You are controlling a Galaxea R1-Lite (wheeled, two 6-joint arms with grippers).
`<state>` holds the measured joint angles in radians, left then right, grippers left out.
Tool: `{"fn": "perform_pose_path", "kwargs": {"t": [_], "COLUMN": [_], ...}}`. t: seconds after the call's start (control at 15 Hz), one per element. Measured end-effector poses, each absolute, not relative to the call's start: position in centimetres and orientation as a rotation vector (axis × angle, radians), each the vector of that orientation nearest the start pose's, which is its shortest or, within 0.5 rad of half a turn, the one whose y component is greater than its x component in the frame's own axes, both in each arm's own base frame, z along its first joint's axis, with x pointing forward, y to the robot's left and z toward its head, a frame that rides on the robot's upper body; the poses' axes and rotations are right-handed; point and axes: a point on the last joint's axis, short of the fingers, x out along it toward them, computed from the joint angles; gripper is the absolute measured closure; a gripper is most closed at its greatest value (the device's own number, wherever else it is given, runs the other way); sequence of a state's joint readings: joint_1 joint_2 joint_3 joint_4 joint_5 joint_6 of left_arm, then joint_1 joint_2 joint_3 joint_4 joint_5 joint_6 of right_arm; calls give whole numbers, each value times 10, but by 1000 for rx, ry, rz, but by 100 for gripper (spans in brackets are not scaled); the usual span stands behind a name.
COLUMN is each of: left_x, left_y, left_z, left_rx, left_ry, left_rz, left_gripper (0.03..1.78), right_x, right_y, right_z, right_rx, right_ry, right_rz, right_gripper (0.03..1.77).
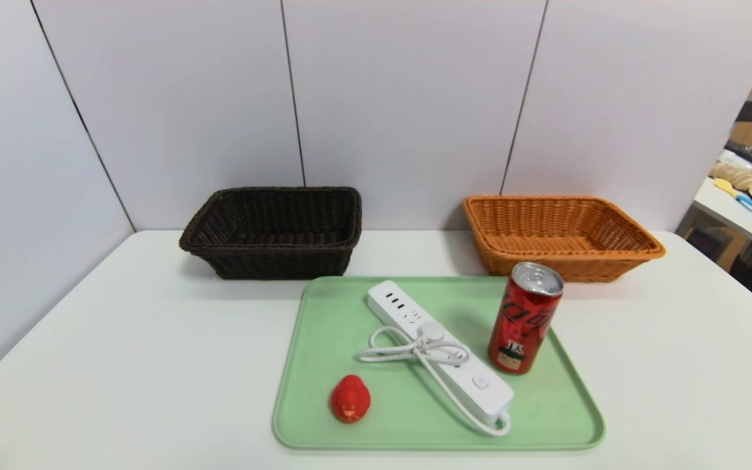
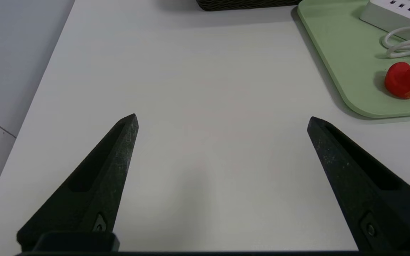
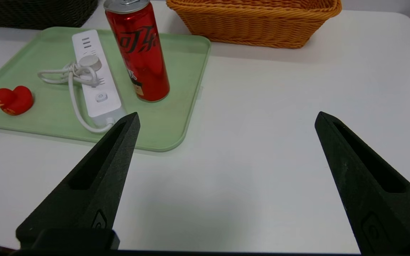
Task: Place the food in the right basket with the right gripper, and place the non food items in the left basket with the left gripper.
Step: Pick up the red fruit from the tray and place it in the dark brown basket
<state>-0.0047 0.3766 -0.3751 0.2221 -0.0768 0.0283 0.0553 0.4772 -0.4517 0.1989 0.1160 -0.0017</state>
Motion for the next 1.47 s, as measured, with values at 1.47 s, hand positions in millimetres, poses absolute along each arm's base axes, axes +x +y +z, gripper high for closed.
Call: {"fn": "perform_pose_path", "kwargs": {"t": [1.47], "left_x": [122], "left_y": [-56], "left_z": [223], "left_rx": [150], "left_ry": [465], "left_rz": [-695], "left_gripper": [12], "right_x": [114], "right_y": [12], "right_z": [204], "right_rx": [-53], "right_ry": [554], "right_rz": [329], "right_gripper": [10]}}
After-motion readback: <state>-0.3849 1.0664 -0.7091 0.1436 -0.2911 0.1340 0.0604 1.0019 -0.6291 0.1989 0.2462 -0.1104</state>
